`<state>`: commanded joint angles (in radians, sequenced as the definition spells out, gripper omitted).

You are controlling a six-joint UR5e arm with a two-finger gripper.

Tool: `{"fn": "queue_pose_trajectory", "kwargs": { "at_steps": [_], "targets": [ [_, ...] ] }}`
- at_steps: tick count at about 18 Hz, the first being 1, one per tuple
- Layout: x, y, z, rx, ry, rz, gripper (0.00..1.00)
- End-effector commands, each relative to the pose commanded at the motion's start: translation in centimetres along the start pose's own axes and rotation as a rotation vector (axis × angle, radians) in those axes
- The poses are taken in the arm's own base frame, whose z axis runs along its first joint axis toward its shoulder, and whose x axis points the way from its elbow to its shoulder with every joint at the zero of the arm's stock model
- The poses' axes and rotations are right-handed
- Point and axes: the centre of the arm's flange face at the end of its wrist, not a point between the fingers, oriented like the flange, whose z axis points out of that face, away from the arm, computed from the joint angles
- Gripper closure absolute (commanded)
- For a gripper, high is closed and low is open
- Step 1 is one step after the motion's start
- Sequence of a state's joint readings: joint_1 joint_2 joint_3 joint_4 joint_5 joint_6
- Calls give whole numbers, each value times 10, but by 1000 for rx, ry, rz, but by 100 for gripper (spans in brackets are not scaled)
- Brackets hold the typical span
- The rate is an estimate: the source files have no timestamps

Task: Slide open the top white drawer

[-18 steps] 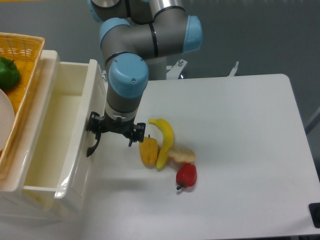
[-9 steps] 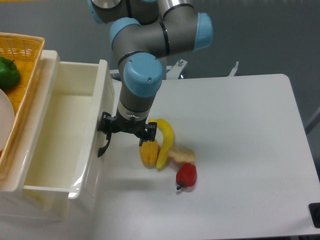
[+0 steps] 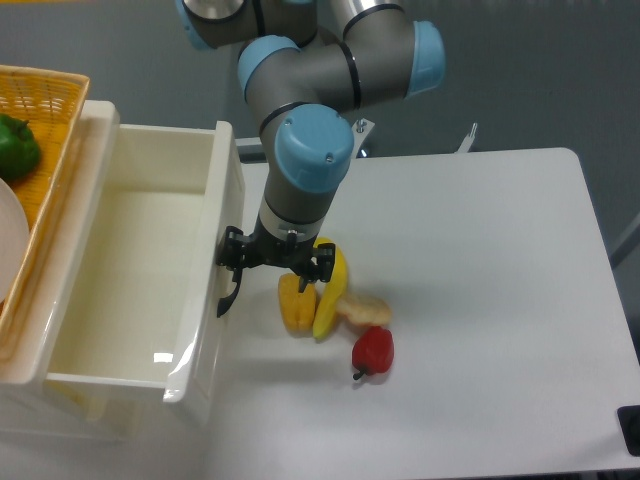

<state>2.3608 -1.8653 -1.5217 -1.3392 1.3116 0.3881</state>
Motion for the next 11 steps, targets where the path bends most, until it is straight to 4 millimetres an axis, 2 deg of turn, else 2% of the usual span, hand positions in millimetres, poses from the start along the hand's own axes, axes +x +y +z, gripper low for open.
{"fn": "queue_pose_trajectory", "kwargs": {
  "at_steps": [11],
  "targets": [
    [-16, 1, -8, 17, -4, -21, 0]
  ]
}}
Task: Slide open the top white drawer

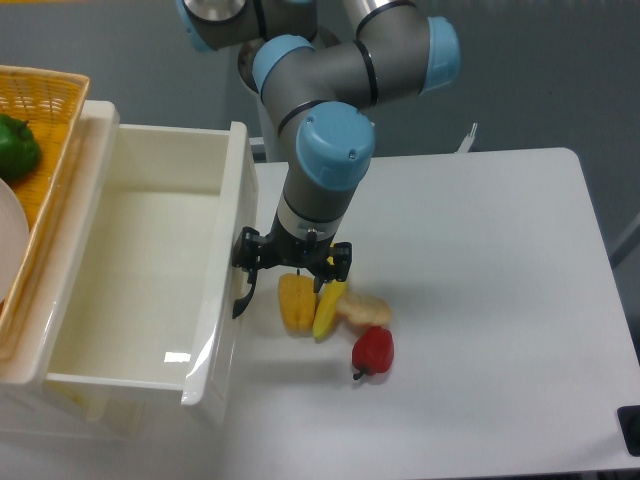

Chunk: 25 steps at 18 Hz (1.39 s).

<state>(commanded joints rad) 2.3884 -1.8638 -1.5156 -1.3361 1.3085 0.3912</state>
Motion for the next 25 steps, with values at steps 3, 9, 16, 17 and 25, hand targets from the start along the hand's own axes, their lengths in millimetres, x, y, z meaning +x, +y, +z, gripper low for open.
{"fn": "queue_pose_trajectory", "kwargs": {
  "at_steps": [3, 9, 16, 17, 25],
  "targets": [
    [-1, 0, -1, 2, 1, 2, 0],
    [-3, 0, -2, 3, 2, -6, 0],
    [-1, 1, 2, 5, 31, -10, 0],
    [-2, 1, 1, 5, 31, -13, 0],
    [-13, 4, -5, 23, 62, -39, 0]
  ]
}}
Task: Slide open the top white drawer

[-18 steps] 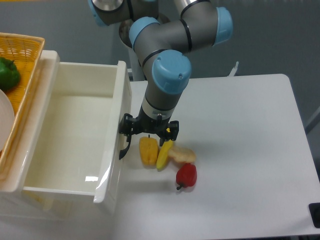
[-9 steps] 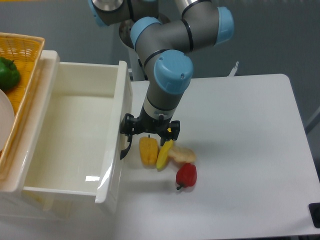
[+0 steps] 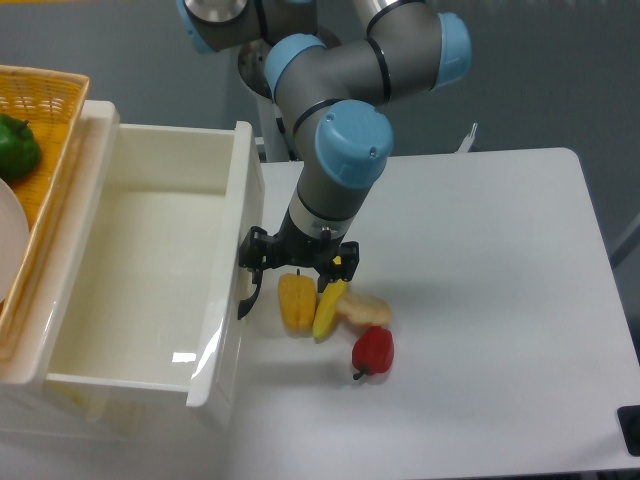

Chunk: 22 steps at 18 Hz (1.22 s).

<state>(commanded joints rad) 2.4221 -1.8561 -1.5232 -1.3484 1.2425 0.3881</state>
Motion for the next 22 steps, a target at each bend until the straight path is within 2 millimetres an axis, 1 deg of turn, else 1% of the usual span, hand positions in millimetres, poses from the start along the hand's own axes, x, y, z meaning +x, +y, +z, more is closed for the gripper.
{"fn": "queue_pose_trajectory", "kwargs": {
  "at_steps": [5, 15, 17, 20, 22],
  "targets": [
    [-4, 0, -3, 9, 13, -12, 0],
    [-4, 2, 2, 6, 48, -22, 0],
    [-13, 4, -2, 14, 45, -36, 0],
    [-13, 1, -13, 36, 22, -19, 0],
    [-20, 0, -21, 52, 13, -24, 0]
  ]
}}
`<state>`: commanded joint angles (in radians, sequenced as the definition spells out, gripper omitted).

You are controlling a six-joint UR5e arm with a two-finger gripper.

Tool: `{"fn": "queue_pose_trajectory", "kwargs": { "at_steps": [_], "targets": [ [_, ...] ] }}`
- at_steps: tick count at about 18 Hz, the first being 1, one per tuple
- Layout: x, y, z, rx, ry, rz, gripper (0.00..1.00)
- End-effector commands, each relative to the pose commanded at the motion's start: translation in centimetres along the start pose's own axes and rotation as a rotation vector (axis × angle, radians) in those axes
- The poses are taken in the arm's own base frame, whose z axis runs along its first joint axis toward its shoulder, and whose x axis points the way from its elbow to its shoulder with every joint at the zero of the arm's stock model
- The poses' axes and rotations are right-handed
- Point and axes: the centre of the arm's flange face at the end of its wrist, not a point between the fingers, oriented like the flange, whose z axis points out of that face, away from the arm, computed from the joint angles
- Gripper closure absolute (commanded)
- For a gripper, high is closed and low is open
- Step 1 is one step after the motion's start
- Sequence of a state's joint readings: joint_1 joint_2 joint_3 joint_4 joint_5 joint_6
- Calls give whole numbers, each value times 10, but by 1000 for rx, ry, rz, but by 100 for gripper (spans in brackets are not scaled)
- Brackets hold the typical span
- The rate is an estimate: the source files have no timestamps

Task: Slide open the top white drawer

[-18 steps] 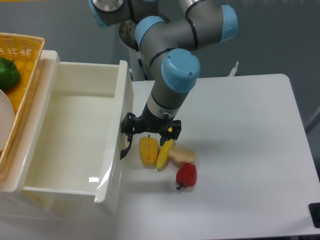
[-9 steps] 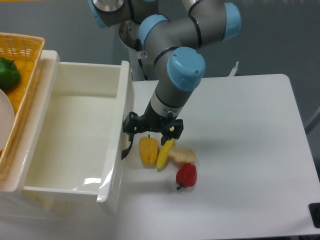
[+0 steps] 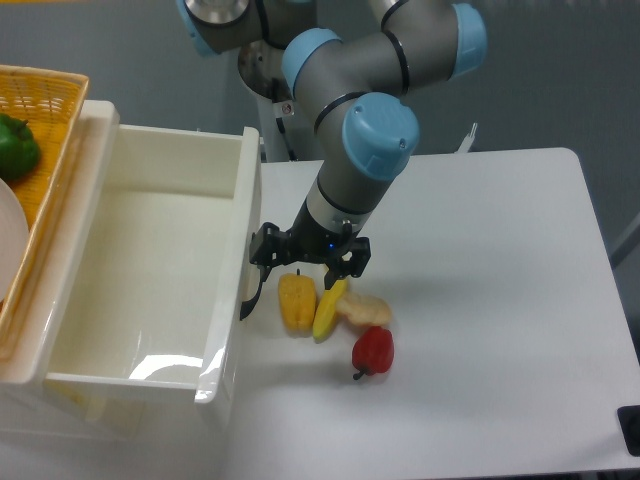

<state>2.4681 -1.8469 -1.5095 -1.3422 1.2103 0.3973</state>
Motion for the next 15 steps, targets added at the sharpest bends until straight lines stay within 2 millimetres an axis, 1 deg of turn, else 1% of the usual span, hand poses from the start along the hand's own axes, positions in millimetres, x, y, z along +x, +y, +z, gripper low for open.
{"fn": "queue_pose_trajectory", "kwargs": {
  "at_steps": [2, 6, 9, 15],
  "targets": [
    [-4, 0, -1, 1, -4, 40, 0],
    [-18, 3, -2, -44, -93, 199, 0],
    [-27, 8, 2, -108, -158, 300, 0],
    [-50, 12, 0, -113, -160, 319, 0]
  ]
}}
